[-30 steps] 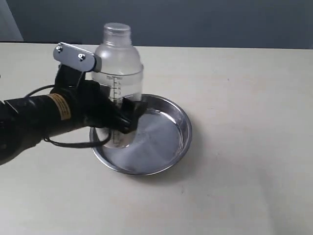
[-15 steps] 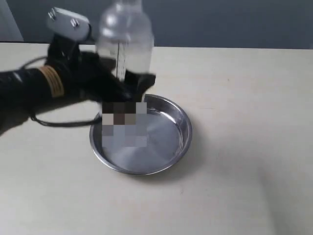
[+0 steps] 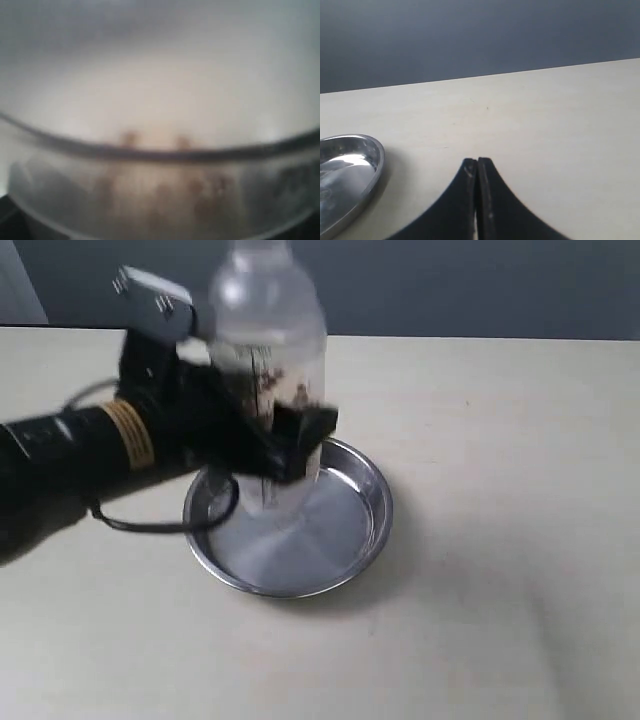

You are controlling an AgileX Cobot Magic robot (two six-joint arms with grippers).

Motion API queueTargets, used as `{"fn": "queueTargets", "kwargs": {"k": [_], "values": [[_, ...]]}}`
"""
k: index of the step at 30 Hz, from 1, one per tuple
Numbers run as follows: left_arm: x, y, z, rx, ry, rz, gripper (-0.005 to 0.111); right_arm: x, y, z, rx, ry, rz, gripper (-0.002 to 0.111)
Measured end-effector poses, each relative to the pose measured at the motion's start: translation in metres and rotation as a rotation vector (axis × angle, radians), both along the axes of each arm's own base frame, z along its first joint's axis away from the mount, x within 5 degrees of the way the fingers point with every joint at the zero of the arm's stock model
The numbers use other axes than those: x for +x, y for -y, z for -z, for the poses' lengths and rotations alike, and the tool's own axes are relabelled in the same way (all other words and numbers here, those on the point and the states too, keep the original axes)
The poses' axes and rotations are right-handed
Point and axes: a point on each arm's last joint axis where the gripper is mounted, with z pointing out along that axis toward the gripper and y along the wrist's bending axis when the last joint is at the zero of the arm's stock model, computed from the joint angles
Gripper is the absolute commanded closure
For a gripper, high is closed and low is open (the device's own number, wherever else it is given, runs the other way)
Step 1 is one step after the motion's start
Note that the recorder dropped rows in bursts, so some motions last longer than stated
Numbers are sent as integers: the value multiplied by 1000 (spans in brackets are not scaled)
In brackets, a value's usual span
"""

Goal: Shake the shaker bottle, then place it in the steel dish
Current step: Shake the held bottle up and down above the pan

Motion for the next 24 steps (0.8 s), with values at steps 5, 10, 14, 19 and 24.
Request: {"fn": "queueTargets", "kwargs": {"k": [5,10,14,19,24], "values": [[-5,-2,-32,-20,88,14,106,0,0,0,0,-2,0,109],[-3,2,-18,-68,117,34,106,0,0,0,0,-2,0,109],[-2,1,-15,-22,71,27,106,0,0,0,0,-2,0,109],[0,4,-53,-84,177,30,106,0,0,0,0,-2,0,109],[-1,2,-23,52,15,16,106,0,0,0,0,-2,0,109]]}}
